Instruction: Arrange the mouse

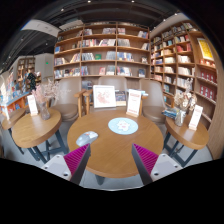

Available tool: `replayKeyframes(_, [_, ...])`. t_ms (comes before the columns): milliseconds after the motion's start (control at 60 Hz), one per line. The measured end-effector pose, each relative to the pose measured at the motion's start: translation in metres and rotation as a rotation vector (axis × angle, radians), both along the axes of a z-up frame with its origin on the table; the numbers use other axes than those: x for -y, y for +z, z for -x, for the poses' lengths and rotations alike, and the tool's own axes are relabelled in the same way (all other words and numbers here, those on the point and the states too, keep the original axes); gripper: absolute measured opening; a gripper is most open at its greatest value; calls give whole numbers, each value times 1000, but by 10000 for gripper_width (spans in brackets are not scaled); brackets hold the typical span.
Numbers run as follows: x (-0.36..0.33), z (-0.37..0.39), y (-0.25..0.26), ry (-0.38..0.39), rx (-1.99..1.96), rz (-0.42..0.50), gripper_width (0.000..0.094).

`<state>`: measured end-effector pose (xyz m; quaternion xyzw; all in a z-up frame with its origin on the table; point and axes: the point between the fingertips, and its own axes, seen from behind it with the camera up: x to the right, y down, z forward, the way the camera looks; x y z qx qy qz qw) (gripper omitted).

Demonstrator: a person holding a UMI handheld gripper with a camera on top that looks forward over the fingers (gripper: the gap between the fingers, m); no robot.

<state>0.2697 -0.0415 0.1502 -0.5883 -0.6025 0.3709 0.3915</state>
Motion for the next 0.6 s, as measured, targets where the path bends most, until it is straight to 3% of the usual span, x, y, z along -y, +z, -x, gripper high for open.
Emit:
replayKeyframes(300, [97, 24, -48, 63, 37, 50, 853])
replayKeyframes(600, [137, 80, -107, 80, 69, 14, 853])
